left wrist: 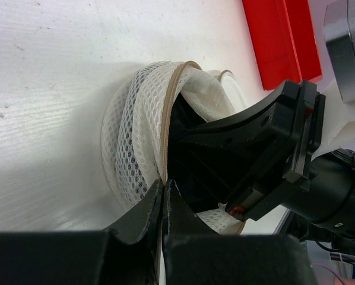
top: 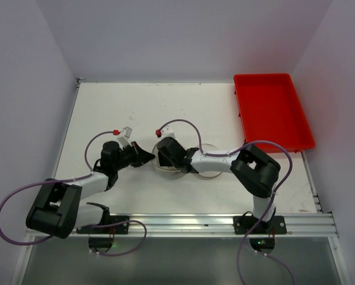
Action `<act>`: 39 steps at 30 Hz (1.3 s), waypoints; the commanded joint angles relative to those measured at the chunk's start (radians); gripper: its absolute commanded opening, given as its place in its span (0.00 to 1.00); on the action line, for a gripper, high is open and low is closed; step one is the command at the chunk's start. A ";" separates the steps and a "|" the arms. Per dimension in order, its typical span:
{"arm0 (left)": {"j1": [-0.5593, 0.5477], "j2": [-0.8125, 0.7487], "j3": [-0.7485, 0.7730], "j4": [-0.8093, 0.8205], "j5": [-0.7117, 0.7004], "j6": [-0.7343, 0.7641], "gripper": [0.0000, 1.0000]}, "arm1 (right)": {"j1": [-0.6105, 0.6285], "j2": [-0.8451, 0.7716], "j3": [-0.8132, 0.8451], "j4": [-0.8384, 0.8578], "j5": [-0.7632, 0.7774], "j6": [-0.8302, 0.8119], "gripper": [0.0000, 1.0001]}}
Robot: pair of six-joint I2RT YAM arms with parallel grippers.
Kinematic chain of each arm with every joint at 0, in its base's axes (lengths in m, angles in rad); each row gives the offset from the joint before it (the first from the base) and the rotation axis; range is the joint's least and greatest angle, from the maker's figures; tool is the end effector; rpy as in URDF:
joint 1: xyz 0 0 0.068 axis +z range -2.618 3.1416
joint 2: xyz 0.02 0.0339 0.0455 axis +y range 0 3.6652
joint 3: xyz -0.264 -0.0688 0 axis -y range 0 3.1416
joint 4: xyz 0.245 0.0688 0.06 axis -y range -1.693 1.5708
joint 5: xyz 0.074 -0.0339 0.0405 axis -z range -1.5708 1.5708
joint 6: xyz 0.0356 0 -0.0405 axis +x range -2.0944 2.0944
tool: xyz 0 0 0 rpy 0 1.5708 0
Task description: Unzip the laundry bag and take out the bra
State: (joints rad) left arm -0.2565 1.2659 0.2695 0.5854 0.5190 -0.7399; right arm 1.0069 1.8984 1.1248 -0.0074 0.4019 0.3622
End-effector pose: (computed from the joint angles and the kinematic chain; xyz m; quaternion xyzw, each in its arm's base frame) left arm 0.2087 -0.0730 0.1503 -0.0570 0.8187 -0.4416 0.3626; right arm 0.2245 0.3289 0.1600 -0.2137 0.8822 0.0956 0.4085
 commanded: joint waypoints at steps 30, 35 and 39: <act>-0.006 0.046 0.114 -0.073 -0.042 0.004 0.00 | -0.160 -0.512 -0.364 0.475 -0.500 -0.086 0.00; -0.004 0.064 0.164 -0.107 -0.057 0.000 0.00 | -0.160 -0.495 -0.416 0.540 -0.601 -0.091 0.00; 0.000 0.105 0.195 -0.140 -0.086 0.004 0.00 | -0.168 -0.527 -0.415 0.543 -0.621 -0.091 0.00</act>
State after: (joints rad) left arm -0.2577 1.3441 0.4152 0.4755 0.4664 -0.7406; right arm 0.8433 1.4124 0.7063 0.4335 -0.1387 0.2684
